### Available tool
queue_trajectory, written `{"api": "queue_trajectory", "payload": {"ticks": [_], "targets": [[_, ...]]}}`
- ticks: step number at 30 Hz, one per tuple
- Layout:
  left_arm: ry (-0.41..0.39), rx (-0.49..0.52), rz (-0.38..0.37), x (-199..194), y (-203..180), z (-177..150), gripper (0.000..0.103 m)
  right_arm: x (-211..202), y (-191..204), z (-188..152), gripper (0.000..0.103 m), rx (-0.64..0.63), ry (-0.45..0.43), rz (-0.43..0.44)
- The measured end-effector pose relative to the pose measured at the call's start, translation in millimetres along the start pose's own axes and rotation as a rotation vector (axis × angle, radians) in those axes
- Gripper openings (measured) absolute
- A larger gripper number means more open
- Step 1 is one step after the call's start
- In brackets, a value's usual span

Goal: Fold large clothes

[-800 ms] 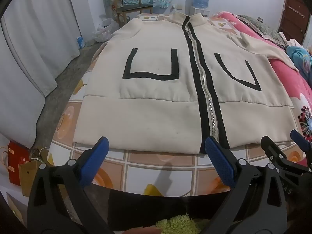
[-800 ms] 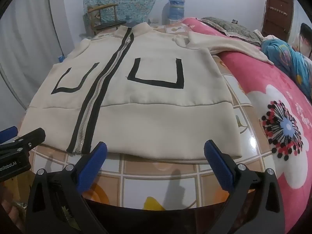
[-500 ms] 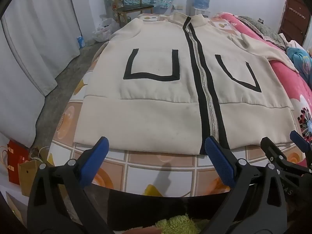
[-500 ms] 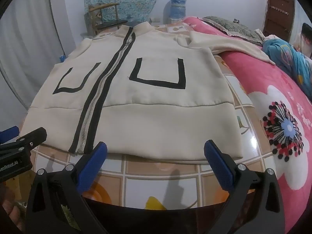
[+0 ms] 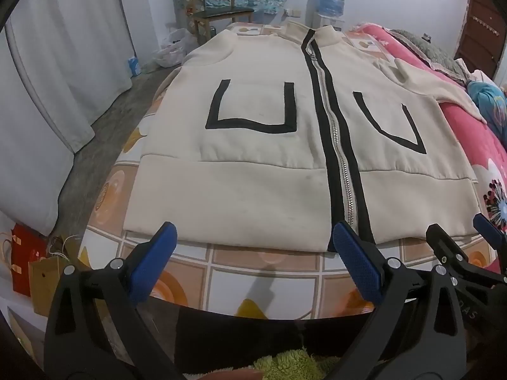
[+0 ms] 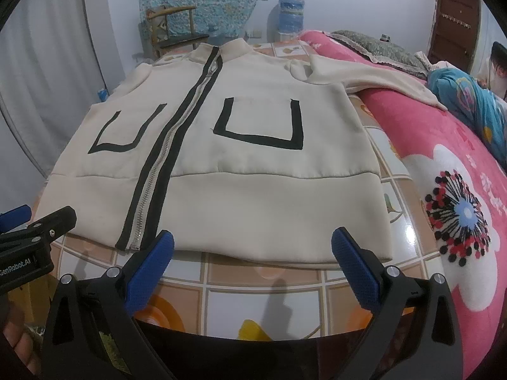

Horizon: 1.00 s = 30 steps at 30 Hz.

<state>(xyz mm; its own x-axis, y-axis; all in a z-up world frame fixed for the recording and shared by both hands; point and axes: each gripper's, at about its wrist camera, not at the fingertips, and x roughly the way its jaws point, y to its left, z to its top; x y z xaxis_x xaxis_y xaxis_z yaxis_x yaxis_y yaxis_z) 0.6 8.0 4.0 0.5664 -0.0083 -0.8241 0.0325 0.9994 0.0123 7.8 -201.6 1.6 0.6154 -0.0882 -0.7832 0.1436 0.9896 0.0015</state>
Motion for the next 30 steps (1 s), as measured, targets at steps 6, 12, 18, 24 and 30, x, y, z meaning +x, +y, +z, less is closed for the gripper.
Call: {"api": "queue_trajectory", "payload": {"ticks": [6, 12, 18, 24, 30], "targets": [[0.000, -0.001, 0.002, 0.3, 0.7, 0.1, 0.096, -2.4, 1.2, -0.5, 0.097, -0.007, -0.005, -0.002], [0.000, -0.007, 0.005, 0.2, 2.1, 0.1, 0.096, -3.3, 1.4, -0.2, 0.097, -0.010, -0.006, -0.003], [0.000, -0.010, 0.007, -0.2, 3.1, 0.0, 0.096, -3.0, 1.8, -0.1, 0.097, -0.009, -0.006, -0.004], [-0.001, -0.010, 0.008, -0.5, 3.8, 0.0, 0.096, -3.0, 1.9, -0.1, 0.097, -0.009, -0.006, -0.004], [0.000, -0.011, 0.008, -0.4, 4.4, 0.4, 0.096, -3.1, 1.8, 0.0, 0.097, -0.010, -0.006, -0.005]]}}
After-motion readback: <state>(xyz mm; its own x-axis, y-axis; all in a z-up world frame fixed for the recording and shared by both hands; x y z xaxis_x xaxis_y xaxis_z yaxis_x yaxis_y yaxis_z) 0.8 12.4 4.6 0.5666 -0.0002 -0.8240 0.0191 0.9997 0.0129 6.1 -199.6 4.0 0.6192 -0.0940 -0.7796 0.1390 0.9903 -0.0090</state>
